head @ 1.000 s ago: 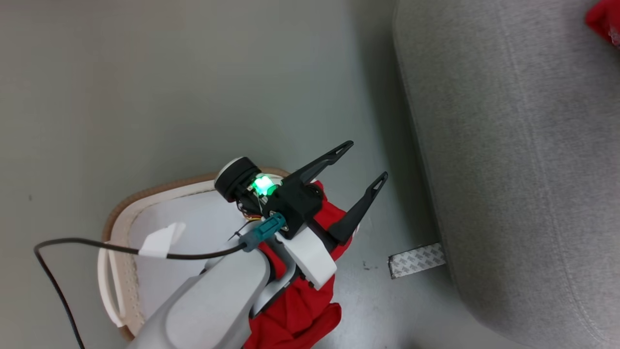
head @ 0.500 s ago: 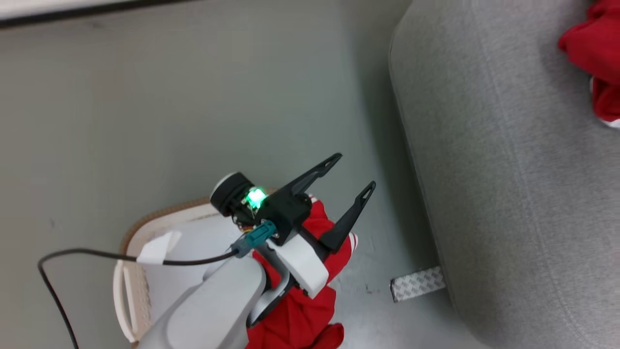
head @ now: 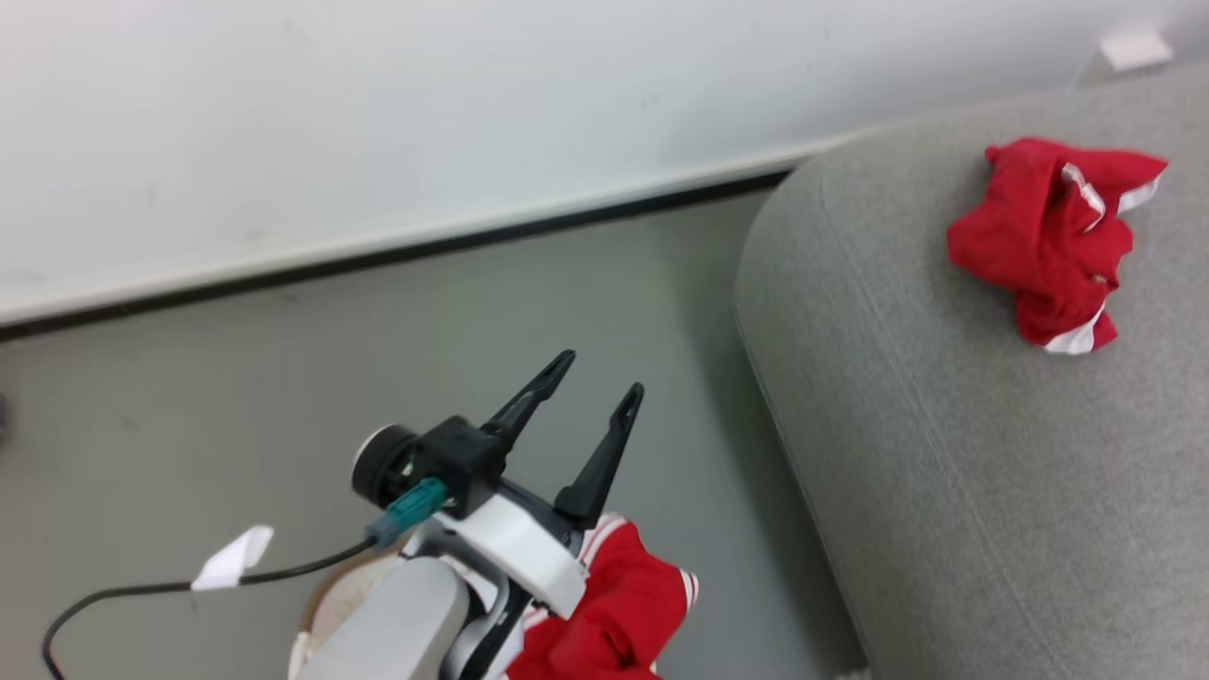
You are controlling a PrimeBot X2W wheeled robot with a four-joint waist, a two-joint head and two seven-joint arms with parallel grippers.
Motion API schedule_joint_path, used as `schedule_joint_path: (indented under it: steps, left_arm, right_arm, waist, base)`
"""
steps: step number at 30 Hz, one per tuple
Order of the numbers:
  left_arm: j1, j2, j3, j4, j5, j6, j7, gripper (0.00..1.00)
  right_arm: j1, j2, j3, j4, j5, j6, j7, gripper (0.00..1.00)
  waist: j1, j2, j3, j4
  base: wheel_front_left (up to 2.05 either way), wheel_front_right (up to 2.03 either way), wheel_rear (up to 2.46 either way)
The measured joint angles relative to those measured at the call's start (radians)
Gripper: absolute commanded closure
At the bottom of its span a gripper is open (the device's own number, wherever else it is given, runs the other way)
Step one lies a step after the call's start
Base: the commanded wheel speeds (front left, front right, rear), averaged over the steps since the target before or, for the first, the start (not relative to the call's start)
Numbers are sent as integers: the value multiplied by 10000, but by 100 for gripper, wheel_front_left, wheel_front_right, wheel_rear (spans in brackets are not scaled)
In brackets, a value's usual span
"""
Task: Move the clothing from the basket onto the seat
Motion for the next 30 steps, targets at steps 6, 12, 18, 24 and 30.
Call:
schedule_joint_path:
  steps: [6, 12, 18, 24, 30]
  left_arm:
    - [788, 211, 842, -420, -353, 474, -75, 0]
    - [1645, 552, 1783, -1097, -428, 901, -94, 0]
    - [2495, 905, 2819, -1574, -222, 1340, -96, 0]
    - [3502, 905, 3707, -1597, -151, 1421, -96, 0]
    - [4323, 257, 4679, -1891, -36, 1436, -94, 0]
  right_arm:
    - [387, -163, 157, -1438, 777, 0, -472, 0]
    - [1296, -65, -731, -2878, 890, 0, -748, 0]
    - [3434, 901, -3198, -4600, -704, 0, -759, 0]
    - [6056, 2336, -5112, -5946, -2328, 0, -763, 0]
    - [8047, 3944, -6500, -6847, -3191, 0, -777, 0]
  waist:
    - [-1, 0, -1276, 300]
    - [-1, 0, -2103, 827]
    - [0, 0, -2346, 1261]
    - [1, 0, -2354, 1431]
    - [2, 0, -2396, 1602]
  base:
    - [0, 0, 0]
    - [0, 0, 0]
    - [0, 0, 0]
    - [0, 0, 0]
    - [0, 0, 0]
